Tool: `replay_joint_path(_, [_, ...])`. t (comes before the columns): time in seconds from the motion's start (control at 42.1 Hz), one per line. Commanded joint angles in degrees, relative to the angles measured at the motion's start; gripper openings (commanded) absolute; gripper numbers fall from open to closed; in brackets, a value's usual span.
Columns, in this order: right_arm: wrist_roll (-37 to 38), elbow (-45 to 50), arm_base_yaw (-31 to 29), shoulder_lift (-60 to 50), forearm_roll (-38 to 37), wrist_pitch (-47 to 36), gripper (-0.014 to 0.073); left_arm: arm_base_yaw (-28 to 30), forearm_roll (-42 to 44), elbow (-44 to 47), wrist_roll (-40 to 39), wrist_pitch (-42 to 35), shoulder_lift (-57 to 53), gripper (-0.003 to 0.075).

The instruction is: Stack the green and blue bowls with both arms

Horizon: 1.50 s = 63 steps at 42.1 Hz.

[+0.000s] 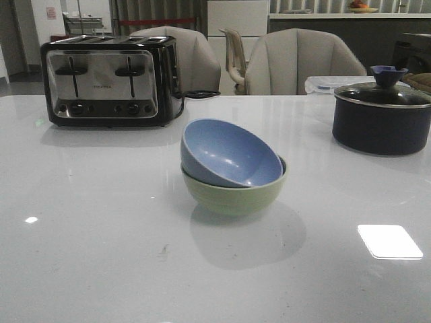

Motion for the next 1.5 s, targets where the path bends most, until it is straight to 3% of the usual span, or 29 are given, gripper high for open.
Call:
replay_joint_path(0.0, [-0.44, 0.27, -0.91, -3.80, -1.49, -4.75, 0.0034, 0.18, -0.77, 1.14, -0.18, -5.18, -1.28, 0.0101])
replay_joint_path(0.332, [-0.44, 24.58, -18.03, -32.44, -3.14, -29.37, 0.0034, 0.18, -0.77, 1.14, -0.18, -5.18, -1.20, 0.0101])
replay_joint_path(0.475, [-0.44, 34.43, -20.96, -43.51, -2.53, -37.55, 0.0034, 0.18, -0.77, 1.14, -0.18, -5.18, -1.20, 0.0101])
replay_joint_path(0.641, [-0.44, 42.10, -22.25, -49.59, -2.23, -41.50, 0.0034, 0.18, -0.77, 1.14, -0.18, -5.18, -1.20, 0.0101])
replay_joint_path(1.472, [-0.44, 43.06, -21.95, -49.52, -1.80, -45.32, 0.0034, 0.18, -0.77, 1.14, -0.18, -5.18, -1.20, 0.0101])
